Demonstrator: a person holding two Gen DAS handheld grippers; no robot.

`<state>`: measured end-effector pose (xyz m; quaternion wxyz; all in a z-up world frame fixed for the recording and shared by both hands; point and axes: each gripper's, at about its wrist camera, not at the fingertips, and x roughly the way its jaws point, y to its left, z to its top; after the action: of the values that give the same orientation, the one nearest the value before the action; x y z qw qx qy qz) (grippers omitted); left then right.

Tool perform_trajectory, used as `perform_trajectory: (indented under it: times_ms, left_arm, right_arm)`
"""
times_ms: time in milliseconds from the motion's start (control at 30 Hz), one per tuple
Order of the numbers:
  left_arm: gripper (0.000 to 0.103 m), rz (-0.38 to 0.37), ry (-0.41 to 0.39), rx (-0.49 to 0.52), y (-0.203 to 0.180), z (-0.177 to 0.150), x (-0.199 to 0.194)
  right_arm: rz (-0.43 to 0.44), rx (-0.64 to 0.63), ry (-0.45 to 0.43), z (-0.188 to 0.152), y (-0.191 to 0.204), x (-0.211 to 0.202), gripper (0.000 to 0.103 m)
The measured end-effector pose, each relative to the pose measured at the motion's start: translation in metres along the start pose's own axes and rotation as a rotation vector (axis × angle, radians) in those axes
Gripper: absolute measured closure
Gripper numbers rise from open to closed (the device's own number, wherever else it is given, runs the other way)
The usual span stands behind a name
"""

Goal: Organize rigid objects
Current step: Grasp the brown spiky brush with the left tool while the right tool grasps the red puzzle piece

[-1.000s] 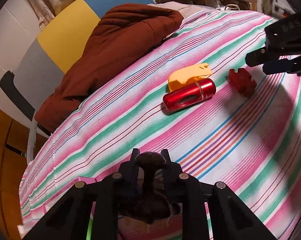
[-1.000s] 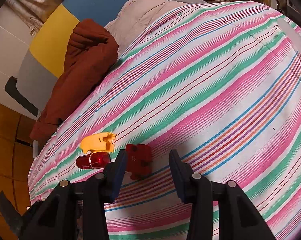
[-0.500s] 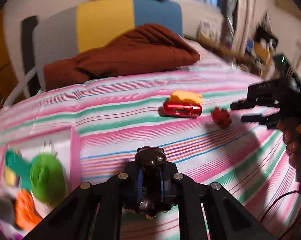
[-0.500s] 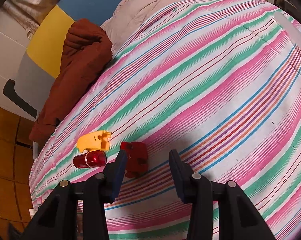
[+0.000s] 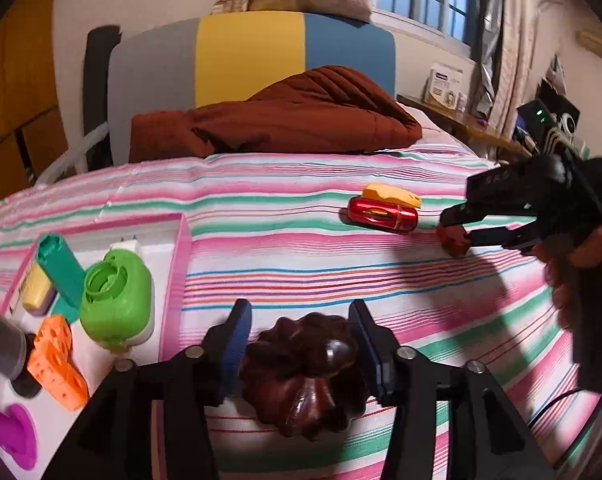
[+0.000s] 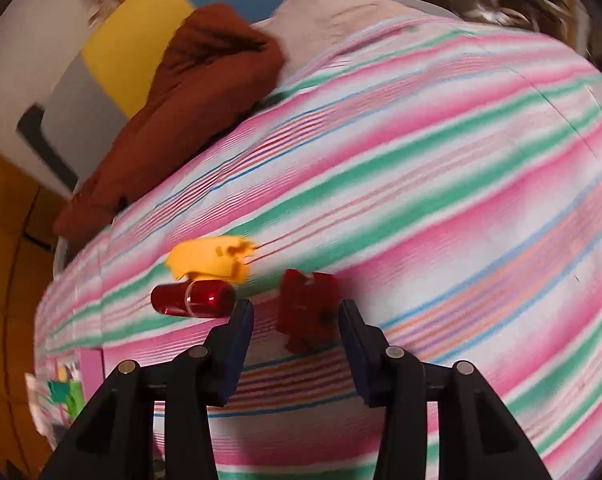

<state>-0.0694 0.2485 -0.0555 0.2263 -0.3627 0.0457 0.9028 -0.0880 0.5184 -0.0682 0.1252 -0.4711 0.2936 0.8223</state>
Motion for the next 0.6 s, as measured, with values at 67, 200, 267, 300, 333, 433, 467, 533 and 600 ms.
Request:
perform_trajectory:
  times_ms: [67, 200, 267, 300, 333, 433, 467, 533, 600]
  left_arm:
    - [0.046, -0.003, -0.002, -0.013, 0.003, -0.001, 0.0]
    - [0.043, 0.003, -0.004, -0.016, 0.003, -0.002, 0.002]
    - [0.04, 0.01, -0.003, -0.013, 0.002, -0.002, 0.003]
    - [0.039, 0.013, -0.001, -0.014, 0.002, -0.002, 0.003]
    - [0.036, 0.014, 0.002, -0.016, 0.002, -0.002, 0.004]
    - [0.031, 0.012, 0.01, -0.042, 0.007, -0.003, 0.006]
    - [0.031, 0.011, 0.011, -0.044, 0.008, -0.003, 0.006]
    - [0.031, 0.013, 0.01, -0.04, 0.007, -0.003, 0.006]
    - [0.031, 0.015, 0.008, -0.033, 0.006, -0.004, 0.006]
  right_arm:
    - [-0.033, -0.054, 0.005, -0.002, 0.008, 0.009, 0.058]
    - [-0.068, -0.097, -0.02, -0.004, 0.009, 0.009, 0.069]
    - [-0.053, -0.083, -0.02, -0.004, 0.004, 0.008, 0.069]
    - [-0.04, -0.072, -0.014, -0.003, 0.0, 0.007, 0.07]
    - [-0.035, -0.065, -0.01, -0.004, 0.0, 0.007, 0.07]
    - [-0.017, -0.031, 0.019, -0.007, -0.005, 0.004, 0.07]
    - [-0.007, -0.016, 0.029, -0.009, -0.007, 0.002, 0.07]
    - [0.015, 0.02, 0.055, -0.015, -0.012, -0.003, 0.07]
    - [0.025, 0.039, 0.074, -0.019, -0.014, -0.007, 0.07]
